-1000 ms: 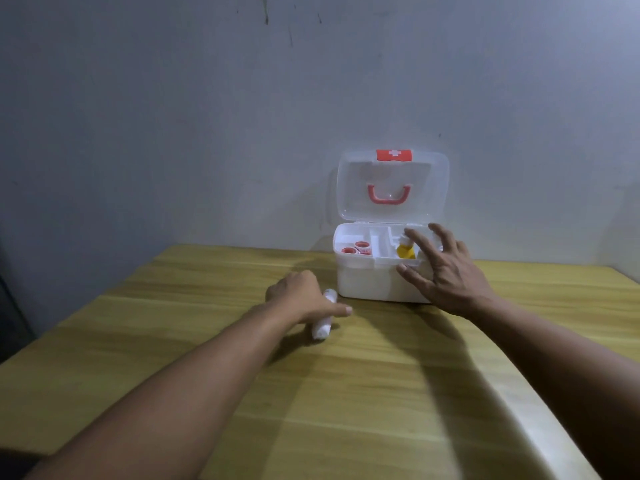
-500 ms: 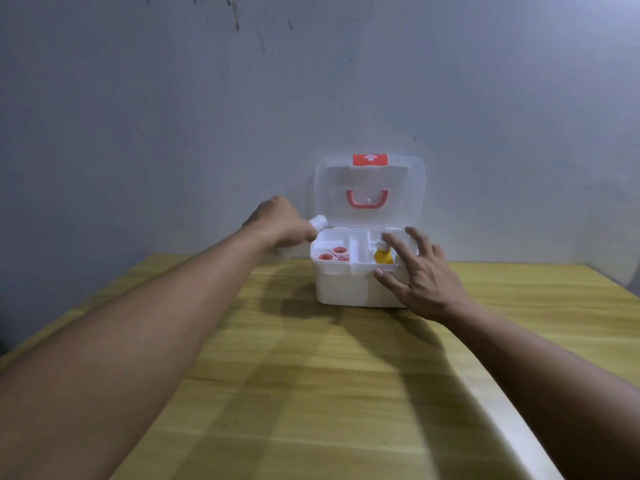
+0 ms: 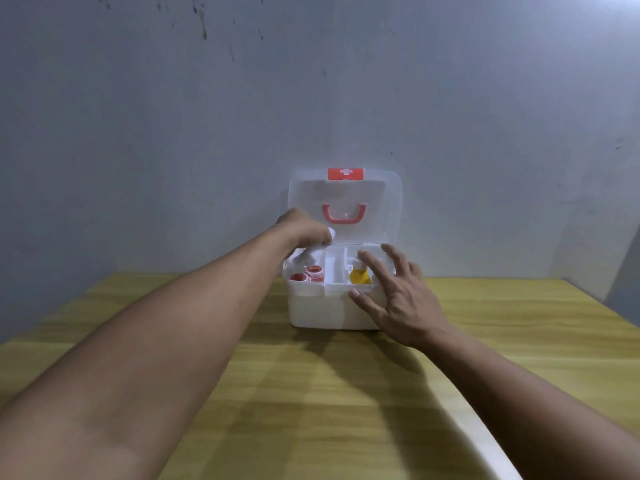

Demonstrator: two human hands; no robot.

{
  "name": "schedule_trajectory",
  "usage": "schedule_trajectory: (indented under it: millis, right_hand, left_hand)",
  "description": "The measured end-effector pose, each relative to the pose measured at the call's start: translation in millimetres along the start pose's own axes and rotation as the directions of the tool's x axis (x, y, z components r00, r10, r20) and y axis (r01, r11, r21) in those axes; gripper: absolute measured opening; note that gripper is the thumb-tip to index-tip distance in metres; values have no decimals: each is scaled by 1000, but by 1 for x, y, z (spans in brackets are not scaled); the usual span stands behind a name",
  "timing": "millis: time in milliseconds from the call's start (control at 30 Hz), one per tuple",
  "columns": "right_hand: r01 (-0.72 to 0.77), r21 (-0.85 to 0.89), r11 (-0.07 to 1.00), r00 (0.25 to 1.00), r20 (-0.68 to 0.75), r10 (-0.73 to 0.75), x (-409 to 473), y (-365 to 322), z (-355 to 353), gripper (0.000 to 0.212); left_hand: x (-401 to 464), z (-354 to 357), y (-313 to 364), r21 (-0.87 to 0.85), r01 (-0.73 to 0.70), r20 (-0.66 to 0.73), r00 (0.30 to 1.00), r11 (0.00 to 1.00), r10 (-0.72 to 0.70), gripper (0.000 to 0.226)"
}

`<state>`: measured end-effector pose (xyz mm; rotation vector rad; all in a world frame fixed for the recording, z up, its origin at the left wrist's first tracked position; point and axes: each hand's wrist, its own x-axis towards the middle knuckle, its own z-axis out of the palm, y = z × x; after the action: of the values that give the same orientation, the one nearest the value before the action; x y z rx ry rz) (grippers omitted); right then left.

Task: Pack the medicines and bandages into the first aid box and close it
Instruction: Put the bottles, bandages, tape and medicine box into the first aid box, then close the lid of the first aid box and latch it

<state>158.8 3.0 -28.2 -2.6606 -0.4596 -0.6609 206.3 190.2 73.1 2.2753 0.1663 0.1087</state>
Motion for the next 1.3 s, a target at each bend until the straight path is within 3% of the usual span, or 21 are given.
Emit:
schedule_trajectory:
  millis: [167,267,367,433,567,633,833,1067,1200,1300]
  right_hand:
    - [2,9,1000,1000,-5,-2,0,0,1,63]
    - [-3,20,1000,1000,2,3,-1,-1,-1,63]
    - [-10,10,1000,1000,24,10,-2,-2,-1,64]
    - [-9,3,1000,999,39,9,-1,-2,-2,64]
    - [27,-45,999,996,92,-23,3,-4,-13,67]
    - [37,-33,999,999,38,-36,11,-6,-23,73]
    - [32,-49,998,979,-201,-41,90,-11,-45,48]
    - [59,-240,969,987,-134,-94,160,-20,-48,57]
    - [92,-286,954,946,-274,-173,168,-23,-46,35]
    - [148,-258,955,921,-316,-229,161,-29,-55,29]
  left_hand:
    - [-1,20,-3,15,-30,-78,996,999,31,56]
    - [-1,28,-9,136,-73,-168,981,988,96,43]
    - [0,37,-21,247,-248,24,968,937,250,34]
    - [2,43,-29,353,-282,133,959,892,250,40]
    - [2,48,-33,526,-330,208,943,784,258,53]
    - [2,48,-33,542,-348,209,937,765,279,52]
    - [2,48,-32,586,-352,249,935,730,252,52]
    - [6,50,-37,612,-377,274,926,696,260,55]
    - [11,52,-38,616,-364,274,931,699,243,56]
    - [13,52,-37,550,-335,232,941,765,245,58]
